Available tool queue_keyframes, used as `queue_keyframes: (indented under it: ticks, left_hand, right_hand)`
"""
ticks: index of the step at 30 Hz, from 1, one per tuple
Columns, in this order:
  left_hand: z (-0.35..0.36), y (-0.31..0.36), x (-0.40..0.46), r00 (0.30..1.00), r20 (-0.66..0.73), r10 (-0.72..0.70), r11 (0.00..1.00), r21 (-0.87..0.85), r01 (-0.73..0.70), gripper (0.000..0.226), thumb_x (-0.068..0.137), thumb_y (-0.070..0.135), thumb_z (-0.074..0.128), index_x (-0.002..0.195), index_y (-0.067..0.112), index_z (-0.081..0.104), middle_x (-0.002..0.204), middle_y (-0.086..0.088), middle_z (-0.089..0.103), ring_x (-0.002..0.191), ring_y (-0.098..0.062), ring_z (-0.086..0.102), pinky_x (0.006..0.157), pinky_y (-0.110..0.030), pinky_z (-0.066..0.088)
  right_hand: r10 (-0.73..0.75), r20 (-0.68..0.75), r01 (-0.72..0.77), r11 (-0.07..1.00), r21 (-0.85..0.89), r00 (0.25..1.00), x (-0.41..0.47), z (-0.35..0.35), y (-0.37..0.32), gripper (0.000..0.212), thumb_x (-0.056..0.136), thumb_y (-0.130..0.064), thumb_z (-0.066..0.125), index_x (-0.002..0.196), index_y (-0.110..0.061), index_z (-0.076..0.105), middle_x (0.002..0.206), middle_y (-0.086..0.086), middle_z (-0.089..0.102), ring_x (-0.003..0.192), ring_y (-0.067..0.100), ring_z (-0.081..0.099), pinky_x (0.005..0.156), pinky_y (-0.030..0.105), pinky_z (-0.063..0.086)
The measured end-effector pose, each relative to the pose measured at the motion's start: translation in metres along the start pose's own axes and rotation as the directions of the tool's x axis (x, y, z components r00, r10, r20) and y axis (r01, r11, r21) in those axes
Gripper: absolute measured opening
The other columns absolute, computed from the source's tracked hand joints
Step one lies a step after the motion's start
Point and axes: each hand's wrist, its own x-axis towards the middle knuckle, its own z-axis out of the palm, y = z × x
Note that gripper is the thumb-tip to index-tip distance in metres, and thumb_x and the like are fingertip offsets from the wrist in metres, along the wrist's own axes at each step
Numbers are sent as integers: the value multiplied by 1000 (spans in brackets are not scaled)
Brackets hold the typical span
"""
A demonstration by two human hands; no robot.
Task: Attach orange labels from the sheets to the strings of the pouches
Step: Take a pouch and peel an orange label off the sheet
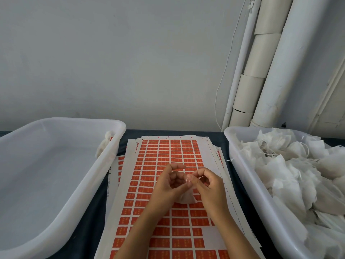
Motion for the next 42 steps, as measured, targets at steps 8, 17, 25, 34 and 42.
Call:
queue_keyframes:
  ticks: [8,17,25,34,42]
  left_hand:
    - [0,-1,2,995,-98,9,1000,11,-8,33,82,13,70,110,19,55,86,-3,68,79,-12,66,67,-17,53]
    - [-2,0,3,983,-164,86,988,141,-63,27,81,7,71,98,23,58,86,0,66,78,-13,64,67,-21,56]
    - [-3,-3,3,968,-169,185,934,336,-120,26,79,8,73,87,29,60,82,12,64,79,-1,61,63,-13,52]
    - [-2,-5,3,966,-170,194,931,344,-127,33,81,3,70,86,34,58,80,17,63,78,2,61,62,-9,49]
    - [-7,-7,5,980,-151,126,977,191,-96,26,80,-2,68,93,20,60,85,4,66,79,-3,64,69,-14,52]
  right_hand:
    - [-18,19,17,999,49,1000,0,0,-1,4,85,-26,65,83,-28,61,84,-15,65,85,-4,59,67,5,47]
    - [-61,80,55,996,75,995,1,-4,-3,8,90,-19,59,88,-27,61,87,-15,66,88,1,62,73,12,51]
    - [-89,158,81,995,55,983,-1,-2,-2,15,93,-14,53,87,-24,62,84,-13,66,88,3,62,76,12,50]
    - [-40,124,40,999,0,992,1,-1,2,12,86,-17,64,94,-26,63,100,-14,62,92,-2,60,74,10,50]
    - [-112,116,117,992,-37,987,1,-2,4,18,82,-13,68,84,-31,68,84,-18,68,86,-2,62,73,8,49]
